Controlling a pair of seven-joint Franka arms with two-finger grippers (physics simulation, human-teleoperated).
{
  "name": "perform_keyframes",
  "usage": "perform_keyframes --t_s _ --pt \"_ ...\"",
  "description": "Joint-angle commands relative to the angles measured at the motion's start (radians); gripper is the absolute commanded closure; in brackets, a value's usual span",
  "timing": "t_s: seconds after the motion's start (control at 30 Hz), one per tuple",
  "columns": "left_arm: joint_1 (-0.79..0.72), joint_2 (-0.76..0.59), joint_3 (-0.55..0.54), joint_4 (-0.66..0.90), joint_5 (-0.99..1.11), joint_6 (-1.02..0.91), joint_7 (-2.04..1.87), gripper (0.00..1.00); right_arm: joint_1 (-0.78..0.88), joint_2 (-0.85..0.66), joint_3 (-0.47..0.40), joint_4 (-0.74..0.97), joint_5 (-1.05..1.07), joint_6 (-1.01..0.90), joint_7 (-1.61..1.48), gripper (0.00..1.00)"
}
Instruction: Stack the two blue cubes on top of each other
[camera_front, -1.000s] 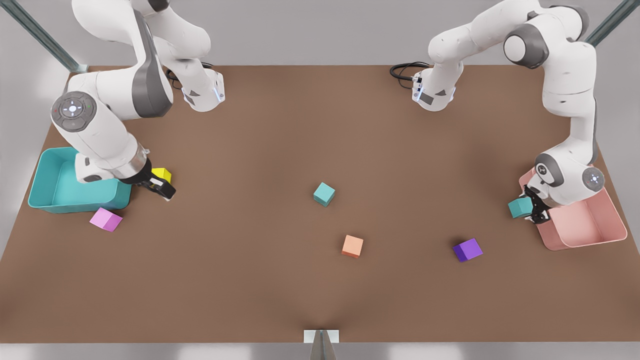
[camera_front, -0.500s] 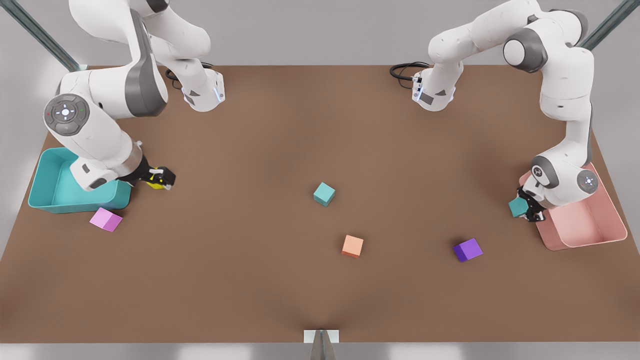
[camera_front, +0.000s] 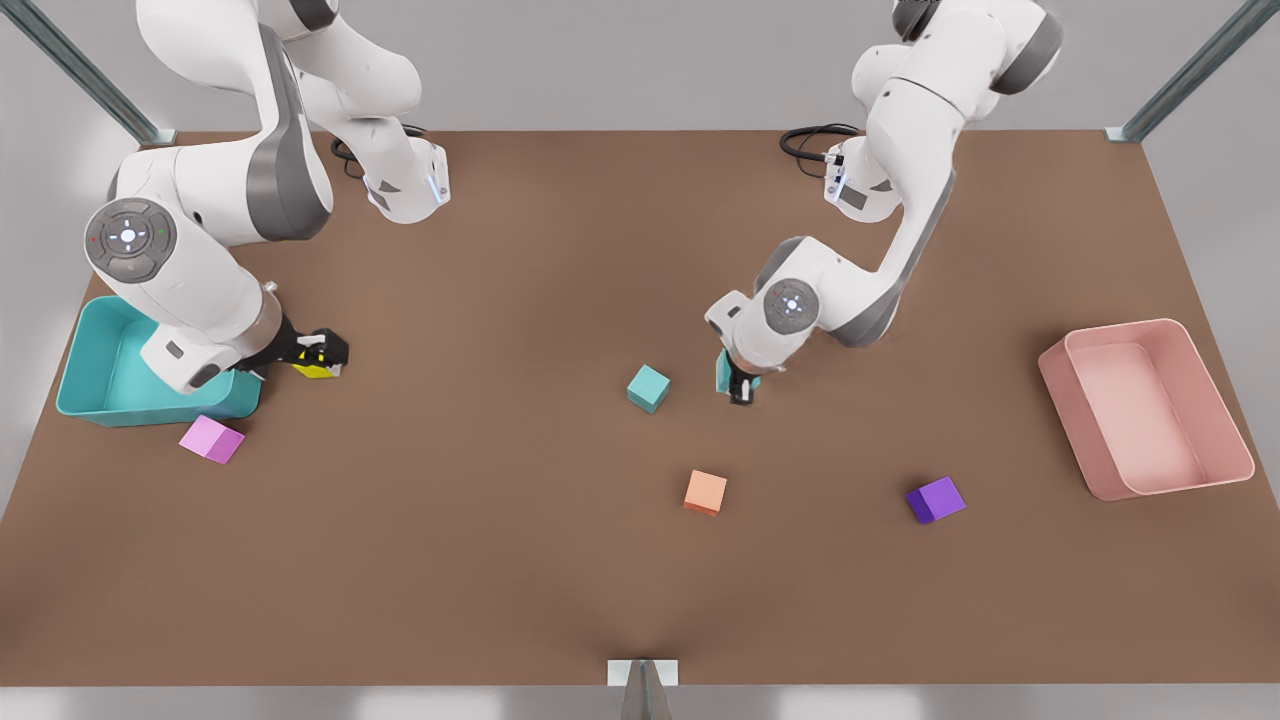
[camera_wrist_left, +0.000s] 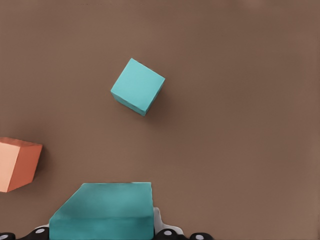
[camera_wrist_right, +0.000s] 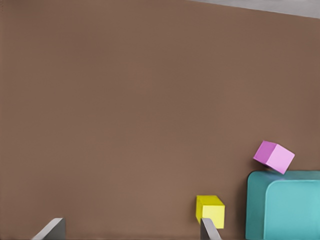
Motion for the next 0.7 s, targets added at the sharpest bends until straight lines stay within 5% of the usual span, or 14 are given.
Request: perform_keyframes --t_s 0.0,0.1,0.67 --pt "-0.048 0.078 -0.012 0.084 0.031 -0.085 -1.531 0.67 -0.003 -0.002 0.0 0.001 0.003 -0.01 -0.123 0.0" --pt "-0.098 0.192 -0.012 0.252 0.034 -0.123 -1.619 0.67 -0.003 -0.002 0.0 0.001 0.0 -0.01 -0.123 0.0" --pt "-0.154 0.322 -0.012 0.316 0.079 -0.036 -1.659 0.64 -0.007 -0.002 -0.004 0.001 -0.006 -0.012 -0.128 0.0"
